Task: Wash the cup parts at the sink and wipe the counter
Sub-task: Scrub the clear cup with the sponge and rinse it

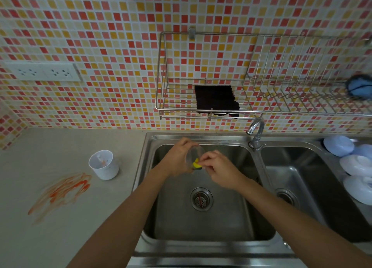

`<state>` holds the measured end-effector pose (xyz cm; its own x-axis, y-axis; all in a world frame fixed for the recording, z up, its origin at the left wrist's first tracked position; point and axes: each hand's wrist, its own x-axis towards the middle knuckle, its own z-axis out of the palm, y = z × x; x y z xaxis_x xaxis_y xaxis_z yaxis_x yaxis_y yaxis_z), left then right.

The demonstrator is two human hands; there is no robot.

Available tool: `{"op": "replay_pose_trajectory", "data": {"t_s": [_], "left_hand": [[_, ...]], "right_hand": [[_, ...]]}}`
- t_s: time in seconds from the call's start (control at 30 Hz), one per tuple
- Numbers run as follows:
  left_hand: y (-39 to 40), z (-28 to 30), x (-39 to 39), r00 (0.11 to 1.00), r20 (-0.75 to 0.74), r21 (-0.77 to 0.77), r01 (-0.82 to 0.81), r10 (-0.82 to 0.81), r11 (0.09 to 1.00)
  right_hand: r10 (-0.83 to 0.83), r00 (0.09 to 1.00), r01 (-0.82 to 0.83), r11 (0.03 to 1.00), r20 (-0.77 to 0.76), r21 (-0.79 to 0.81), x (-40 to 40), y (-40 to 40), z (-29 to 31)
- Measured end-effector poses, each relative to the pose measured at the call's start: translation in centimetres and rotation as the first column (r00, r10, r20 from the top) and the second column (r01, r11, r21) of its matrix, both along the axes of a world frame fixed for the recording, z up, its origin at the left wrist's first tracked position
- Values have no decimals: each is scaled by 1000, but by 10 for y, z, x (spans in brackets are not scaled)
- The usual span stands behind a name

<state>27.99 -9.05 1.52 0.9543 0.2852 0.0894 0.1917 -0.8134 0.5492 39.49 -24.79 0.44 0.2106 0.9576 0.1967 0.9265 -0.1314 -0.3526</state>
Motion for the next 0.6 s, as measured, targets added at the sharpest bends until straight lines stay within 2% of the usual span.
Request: {"op": "replay_pose_trajectory", "data": {"t_s": [0.03, 0.1, 0.17, 0.23, 0.4, 0.6], "left_hand": [[-1, -1, 0, 1000, -16, 3, 9, -9, 1000], [-6, -1, 3, 999, -29, -2, 29, -29, 1000], [-8, 1, 7, 999, -13, -18, 36, -36, 999], [-5, 4, 9, 999, -2, -20, 44, -44, 999], [4, -3, 1, 998, -45, -15, 49, -50, 999], [0, 5, 2, 999, 48, -171, -14, 23, 985]], "right_hand": [[36, 999, -35, 999, 40, -19, 3, -1, 3], [94, 954, -90, 996, 283, -27, 12, 1, 9], [63, 907, -51, 998, 417, -38, 18, 3, 15], [40, 898, -36, 999, 439, -19, 17, 3, 14], [118, 942, -108, 993, 315, -49, 7, -4, 0], [3, 897, -75, 986, 442, 146, 6, -2, -4]]}}
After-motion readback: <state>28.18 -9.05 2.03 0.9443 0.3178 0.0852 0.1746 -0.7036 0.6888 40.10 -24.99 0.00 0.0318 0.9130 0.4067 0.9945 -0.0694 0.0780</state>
